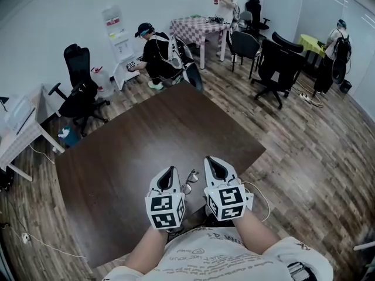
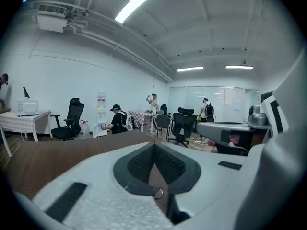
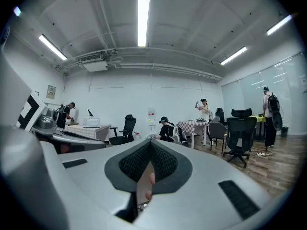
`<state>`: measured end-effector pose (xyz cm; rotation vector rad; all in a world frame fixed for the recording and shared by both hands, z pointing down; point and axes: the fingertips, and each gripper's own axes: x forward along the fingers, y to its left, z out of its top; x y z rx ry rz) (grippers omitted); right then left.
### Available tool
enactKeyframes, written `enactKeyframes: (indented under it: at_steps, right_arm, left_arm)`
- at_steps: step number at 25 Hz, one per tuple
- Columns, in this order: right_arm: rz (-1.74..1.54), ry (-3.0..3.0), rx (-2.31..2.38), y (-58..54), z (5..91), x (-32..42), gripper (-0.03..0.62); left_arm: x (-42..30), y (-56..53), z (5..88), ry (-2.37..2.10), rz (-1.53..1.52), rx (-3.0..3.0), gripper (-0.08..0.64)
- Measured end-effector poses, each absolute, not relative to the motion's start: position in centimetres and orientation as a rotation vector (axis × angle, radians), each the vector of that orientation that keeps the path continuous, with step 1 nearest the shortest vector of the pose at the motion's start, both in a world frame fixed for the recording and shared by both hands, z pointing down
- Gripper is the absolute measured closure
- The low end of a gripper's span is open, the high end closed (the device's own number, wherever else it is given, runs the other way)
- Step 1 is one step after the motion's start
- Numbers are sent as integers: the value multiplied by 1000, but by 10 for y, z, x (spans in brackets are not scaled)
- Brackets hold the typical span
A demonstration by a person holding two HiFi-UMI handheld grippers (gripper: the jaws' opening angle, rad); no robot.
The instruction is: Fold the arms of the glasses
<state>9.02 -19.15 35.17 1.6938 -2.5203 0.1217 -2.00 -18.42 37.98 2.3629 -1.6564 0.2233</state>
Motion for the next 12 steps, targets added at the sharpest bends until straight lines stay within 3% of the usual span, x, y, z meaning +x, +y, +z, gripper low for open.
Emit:
enactKeyframes:
  at_steps: [12]
  right_arm:
    - [101, -2486, 1668, -186, 359, 92, 580]
  left_arm:
    - [-21, -179, 390, -1649, 235, 2333, 546]
